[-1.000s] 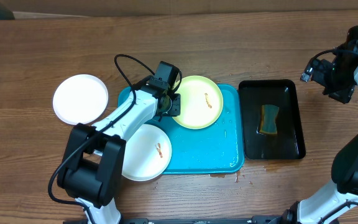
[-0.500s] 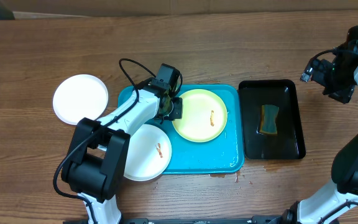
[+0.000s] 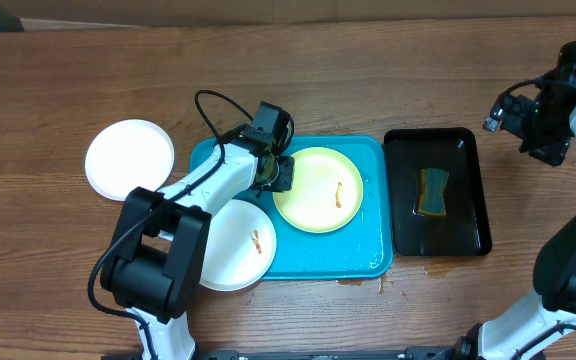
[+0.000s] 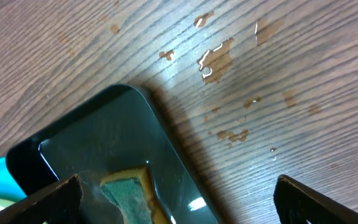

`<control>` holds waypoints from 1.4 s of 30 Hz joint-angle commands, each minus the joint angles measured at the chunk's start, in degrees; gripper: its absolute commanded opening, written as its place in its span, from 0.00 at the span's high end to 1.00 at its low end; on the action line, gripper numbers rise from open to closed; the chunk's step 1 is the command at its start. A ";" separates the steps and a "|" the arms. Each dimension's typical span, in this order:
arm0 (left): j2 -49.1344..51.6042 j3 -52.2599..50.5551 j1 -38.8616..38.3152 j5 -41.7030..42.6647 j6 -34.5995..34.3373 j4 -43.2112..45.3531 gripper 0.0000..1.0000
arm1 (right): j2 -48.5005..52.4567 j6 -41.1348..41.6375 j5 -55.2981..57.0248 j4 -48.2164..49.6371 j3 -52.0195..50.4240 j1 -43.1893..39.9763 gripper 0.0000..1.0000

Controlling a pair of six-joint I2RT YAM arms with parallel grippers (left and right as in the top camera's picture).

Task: Clean dirty plates on tray and stack at the side
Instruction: 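Reach the right gripper into the black tray and grasp the sponge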

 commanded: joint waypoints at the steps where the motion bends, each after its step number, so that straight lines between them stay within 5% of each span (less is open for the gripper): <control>1: 1.03 0.76 -0.07 -1.03 0.81 0.48 0.85 | -0.57 0.20 -0.02 1.22 0.37 -0.07 0.00; 5: 1.05 0.74 -0.07 -1.07 0.83 -0.68 0.96 | -0.57 0.20 0.00 2.25 0.37 -0.07 0.00; 14: 1.05 0.74 -0.04 -1.05 0.11 -1.73 0.96 | -0.59 3.87 -15.67 0.00 0.42 -0.07 0.00; 17: 1.05 0.74 -0.07 -1.05 0.13 -1.57 0.96 | -0.57 3.37 -20.31 -4.09 0.44 0.85 0.25; 22: 1.05 0.74 -0.04 -1.05 0.13 -1.42 0.95 | -0.57 3.30 -8.02 -13.25 0.35 5.81 0.59; 31: 1.05 0.74 -0.04 -1.05 0.15 -1.36 0.92 | -0.57 5.29 0.72 -17.53 -2.95 14.67 0.66; 38: 1.05 0.74 -0.07 -1.05 0.17 -1.36 0.91 | -0.57 9.07 2.03 -6.80 -12.96 17.25 0.85; 42: 1.05 0.74 -0.04 -1.05 0.15 -1.31 0.91 | -0.57 9.09 2.08 2.86 -21.27 18.82 0.84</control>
